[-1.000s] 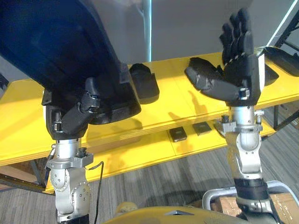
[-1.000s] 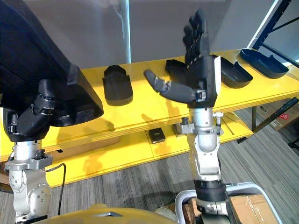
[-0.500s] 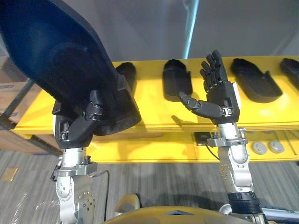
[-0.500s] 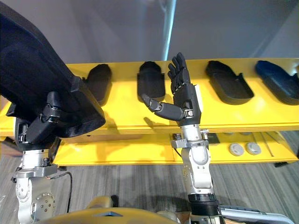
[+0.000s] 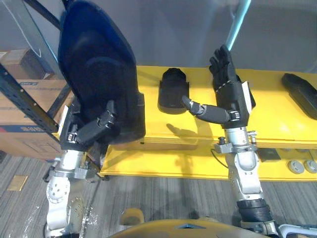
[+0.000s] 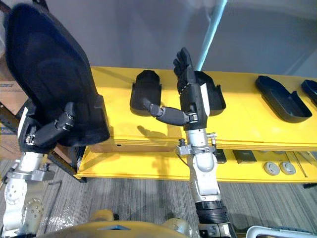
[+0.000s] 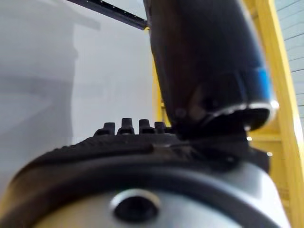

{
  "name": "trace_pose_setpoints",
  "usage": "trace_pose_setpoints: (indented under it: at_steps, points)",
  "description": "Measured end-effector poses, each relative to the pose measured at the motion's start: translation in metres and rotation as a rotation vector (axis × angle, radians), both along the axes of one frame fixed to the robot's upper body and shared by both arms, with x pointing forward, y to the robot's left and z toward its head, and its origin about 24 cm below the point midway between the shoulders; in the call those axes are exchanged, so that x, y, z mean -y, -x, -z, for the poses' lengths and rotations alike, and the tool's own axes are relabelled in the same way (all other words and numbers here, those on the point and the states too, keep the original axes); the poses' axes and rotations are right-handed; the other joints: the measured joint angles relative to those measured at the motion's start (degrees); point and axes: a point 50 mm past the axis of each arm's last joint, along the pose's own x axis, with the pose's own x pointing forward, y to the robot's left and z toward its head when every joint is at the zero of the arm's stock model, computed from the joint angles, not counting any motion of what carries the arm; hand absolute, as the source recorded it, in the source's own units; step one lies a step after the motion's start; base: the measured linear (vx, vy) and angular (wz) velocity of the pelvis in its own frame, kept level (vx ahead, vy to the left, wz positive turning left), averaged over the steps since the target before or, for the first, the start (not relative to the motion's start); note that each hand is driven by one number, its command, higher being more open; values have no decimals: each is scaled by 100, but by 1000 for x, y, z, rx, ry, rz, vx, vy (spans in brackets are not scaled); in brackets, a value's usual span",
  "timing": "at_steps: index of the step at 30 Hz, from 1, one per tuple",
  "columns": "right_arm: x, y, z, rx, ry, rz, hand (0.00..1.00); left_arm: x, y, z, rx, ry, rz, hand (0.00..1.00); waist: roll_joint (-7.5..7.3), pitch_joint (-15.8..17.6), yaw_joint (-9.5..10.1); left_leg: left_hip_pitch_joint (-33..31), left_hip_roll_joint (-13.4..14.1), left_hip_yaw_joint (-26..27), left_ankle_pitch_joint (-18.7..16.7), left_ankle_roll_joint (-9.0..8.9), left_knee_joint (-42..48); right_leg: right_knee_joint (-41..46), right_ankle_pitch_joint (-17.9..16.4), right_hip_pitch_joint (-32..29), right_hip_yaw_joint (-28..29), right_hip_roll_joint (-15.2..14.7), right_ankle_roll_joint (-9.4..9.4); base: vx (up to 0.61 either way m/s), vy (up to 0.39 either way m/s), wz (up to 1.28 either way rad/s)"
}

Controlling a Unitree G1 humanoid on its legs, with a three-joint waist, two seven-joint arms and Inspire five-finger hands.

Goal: Walk over and take three plastic housings, then place them on the shelf

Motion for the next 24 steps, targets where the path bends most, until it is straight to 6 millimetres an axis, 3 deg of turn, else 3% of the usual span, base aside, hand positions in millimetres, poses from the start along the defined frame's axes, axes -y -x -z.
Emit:
trace_pose_setpoints:
  at_steps: [1,2,3,5,6,11,16,21,22,23,24]
  points:
    - [1,2,-4,20,-5,10,100,3,-2,-4,24,39,14,0,-42,-33,-50,-44,-97,-15,134,-37,-128,-537,-93,160,-16,222,-32,12,29,24]
    - [2,3,-4,21,-5,17,100,6,-3,-3,27,61,21,0,5,-36,-67,-72,-115,-14,160,-36,-152,-774,2,222,-9,260,110,4,66,4]
    - [5,5,2,-12,-17,42,100,17,-4,1,9,105,51,0,110,-39,-73,-73,-160,46,249,-22,-227,-1138,246,301,54,348,170,0,64,-8]
    - [7,6,12,-65,-15,51,100,30,-1,10,-27,146,87,0,172,-70,-71,-74,-133,148,289,-31,-303,-1410,420,317,138,424,214,12,24,-24]
    - [9,8,17,-91,-16,59,100,42,0,17,-59,169,126,0,175,-70,-84,-42,-99,183,333,-66,-399,-1496,469,316,180,478,202,13,-32,-24]
    - [11,9,20,-104,-43,66,100,59,2,24,-100,197,200,0,159,-70,-182,161,-13,301,521,-157,-797,-1497,451,293,278,580,160,-12,-47,-13]
    - [12,15,28,-141,-63,34,100,60,2,26,-120,214,170,0,169,-73,-199,259,17,327,557,-177,-820,-1471,437,307,350,609,145,-10,-23,-7]
    - [4,13,40,-194,-63,-23,100,48,4,32,-166,226,60,0,136,64,-118,28,136,333,475,-138,168,-1273,297,468,452,491,11,-60,6,-7]
    - [4,13,41,-197,-60,-21,100,46,4,34,-180,204,26,0,127,110,-109,-85,103,262,534,-61,366,-1260,241,508,409,425,53,-126,21,27]
    - [6,13,41,-195,-63,-13,100,45,3,38,-198,183,-1,0,-17,200,-142,-127,-13,211,648,50,413,-1196,223,514,341,218,77,-157,43,35]
    - [6,13,40,-193,-68,-7,100,44,3,42,-220,177,-13,0,10,185,-154,-215,130,332,550,251,679,-1110,228,486,257,91,88,-88,44,23]
